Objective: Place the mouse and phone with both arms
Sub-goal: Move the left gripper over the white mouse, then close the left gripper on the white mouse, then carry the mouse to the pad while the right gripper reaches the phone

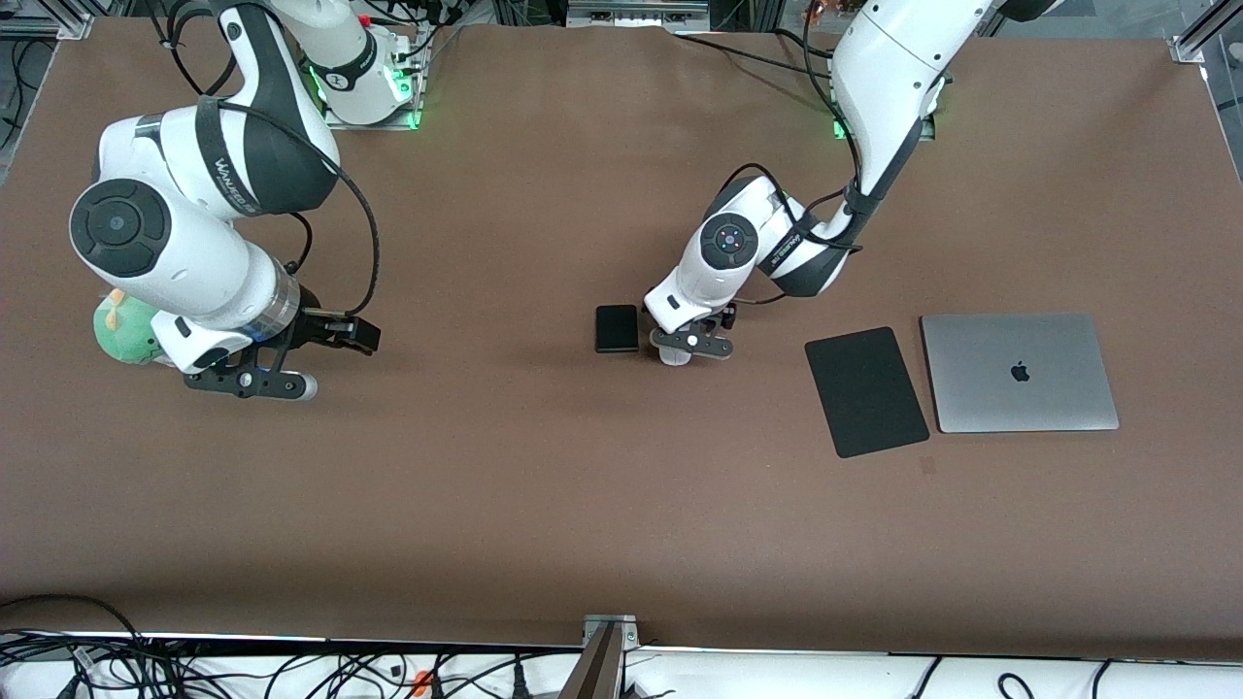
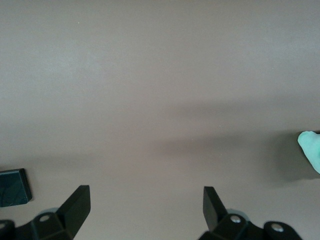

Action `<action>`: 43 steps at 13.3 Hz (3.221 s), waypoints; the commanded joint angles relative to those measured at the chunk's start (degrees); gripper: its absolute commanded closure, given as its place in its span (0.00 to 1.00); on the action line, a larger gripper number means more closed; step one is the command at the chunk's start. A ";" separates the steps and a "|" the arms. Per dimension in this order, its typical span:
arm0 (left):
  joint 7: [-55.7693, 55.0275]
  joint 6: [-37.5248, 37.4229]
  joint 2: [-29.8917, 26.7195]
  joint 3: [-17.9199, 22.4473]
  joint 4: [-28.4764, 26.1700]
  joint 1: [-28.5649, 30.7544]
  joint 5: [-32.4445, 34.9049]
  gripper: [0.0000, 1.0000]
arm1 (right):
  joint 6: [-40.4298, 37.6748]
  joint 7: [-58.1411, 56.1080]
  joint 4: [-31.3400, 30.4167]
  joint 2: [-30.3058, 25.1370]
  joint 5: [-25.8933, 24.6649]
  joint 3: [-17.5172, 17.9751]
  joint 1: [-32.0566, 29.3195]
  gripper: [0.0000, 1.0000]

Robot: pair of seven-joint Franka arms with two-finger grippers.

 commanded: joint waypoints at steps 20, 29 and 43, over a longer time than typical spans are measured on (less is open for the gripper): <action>-0.55 0.47 -2.73 2.87 -0.34 0.21 0.66 0.63 | 1.20 0.68 0.40 0.25 0.07 -0.19 0.19 0.00; 6.01 -4.19 -12.23 3.22 -11.83 16.38 1.36 0.61 | 3.64 5.93 0.75 1.92 2.88 -0.19 7.56 0.00; 14.75 1.25 -8.20 8.76 -12.82 18.95 0.84 0.43 | 27.21 20.27 0.67 18.26 2.45 -0.36 27.43 0.00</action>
